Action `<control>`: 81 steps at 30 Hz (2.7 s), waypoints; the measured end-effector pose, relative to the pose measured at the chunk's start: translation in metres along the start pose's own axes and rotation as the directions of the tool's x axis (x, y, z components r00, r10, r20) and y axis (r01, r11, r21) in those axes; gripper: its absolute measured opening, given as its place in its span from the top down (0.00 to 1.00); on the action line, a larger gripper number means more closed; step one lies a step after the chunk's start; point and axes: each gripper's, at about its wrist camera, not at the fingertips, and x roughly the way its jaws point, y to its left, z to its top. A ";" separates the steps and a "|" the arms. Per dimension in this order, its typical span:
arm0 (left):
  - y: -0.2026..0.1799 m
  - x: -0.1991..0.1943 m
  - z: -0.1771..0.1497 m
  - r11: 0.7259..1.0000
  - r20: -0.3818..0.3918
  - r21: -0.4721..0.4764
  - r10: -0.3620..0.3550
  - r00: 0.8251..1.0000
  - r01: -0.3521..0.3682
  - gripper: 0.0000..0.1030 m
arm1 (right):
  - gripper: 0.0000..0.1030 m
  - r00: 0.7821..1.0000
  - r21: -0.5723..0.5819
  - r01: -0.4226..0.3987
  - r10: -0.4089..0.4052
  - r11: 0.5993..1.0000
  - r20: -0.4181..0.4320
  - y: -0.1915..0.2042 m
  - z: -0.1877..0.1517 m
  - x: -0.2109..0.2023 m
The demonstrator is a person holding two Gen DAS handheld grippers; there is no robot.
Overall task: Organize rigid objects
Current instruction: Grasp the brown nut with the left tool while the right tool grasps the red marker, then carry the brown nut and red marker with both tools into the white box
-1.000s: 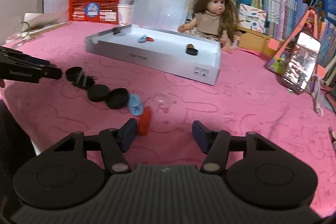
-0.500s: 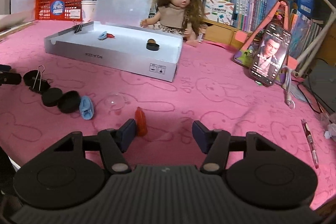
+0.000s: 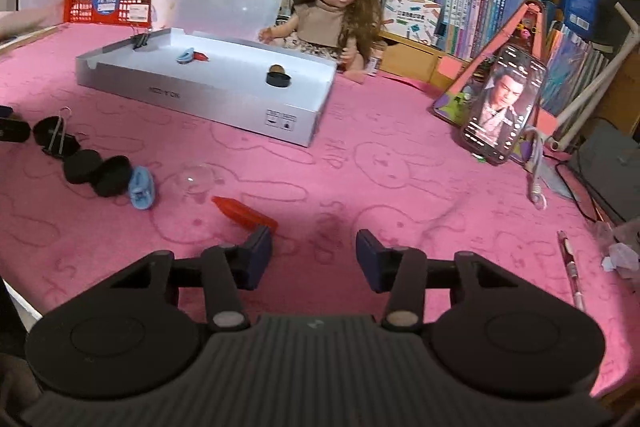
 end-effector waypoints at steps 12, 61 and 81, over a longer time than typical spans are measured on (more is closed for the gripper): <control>-0.001 0.000 0.001 1.000 0.004 -0.012 0.003 1.000 -0.003 0.60 | 0.52 0.989 0.312 -0.146 0.144 0.939 0.030 -0.001 0.007 -0.011; -0.009 -0.003 0.020 1.000 0.077 -0.021 0.015 0.997 -0.013 0.84 | 0.53 0.979 0.330 0.013 -0.079 0.944 0.187 0.037 0.011 0.005; -0.017 0.046 0.115 0.994 0.070 -0.080 -0.067 0.995 0.072 0.84 | 0.53 0.981 0.380 -0.128 0.060 0.916 0.186 -0.001 0.094 0.047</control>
